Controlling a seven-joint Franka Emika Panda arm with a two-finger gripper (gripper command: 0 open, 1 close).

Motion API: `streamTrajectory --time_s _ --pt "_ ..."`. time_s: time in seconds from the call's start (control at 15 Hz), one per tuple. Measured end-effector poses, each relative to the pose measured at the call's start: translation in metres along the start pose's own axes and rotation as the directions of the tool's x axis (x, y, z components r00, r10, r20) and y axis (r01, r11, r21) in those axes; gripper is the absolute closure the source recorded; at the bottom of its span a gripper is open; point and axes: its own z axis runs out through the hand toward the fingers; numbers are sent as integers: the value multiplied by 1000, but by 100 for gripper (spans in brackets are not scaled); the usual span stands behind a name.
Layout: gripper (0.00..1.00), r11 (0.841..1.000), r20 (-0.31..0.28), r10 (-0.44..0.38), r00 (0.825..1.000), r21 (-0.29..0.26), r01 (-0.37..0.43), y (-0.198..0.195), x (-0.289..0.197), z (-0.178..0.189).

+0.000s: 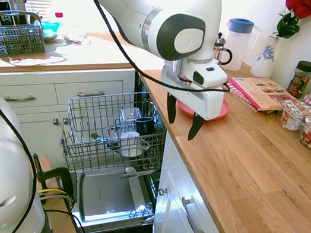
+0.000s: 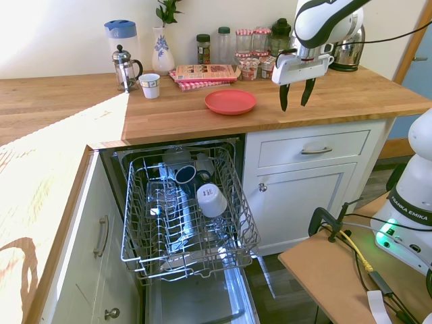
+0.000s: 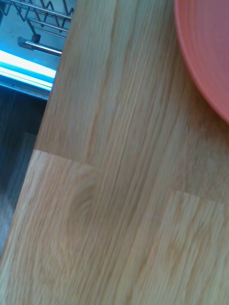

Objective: Put the plate in the dishwasher

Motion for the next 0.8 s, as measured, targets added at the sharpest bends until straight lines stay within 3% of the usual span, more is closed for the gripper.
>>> streamTrajectory --time_s 0.2,0.47,0.6,0.8 --pt "0 1000 -5 14 1000 17 -14 -8 4 -6" --pt "0 993 -31 72 997 98 -68 -64 29 -40" --pt "0 984 18 115 993 138 -117 -88 46 -27" --pt "0 965 88 175 981 180 -189 -107 66 24"
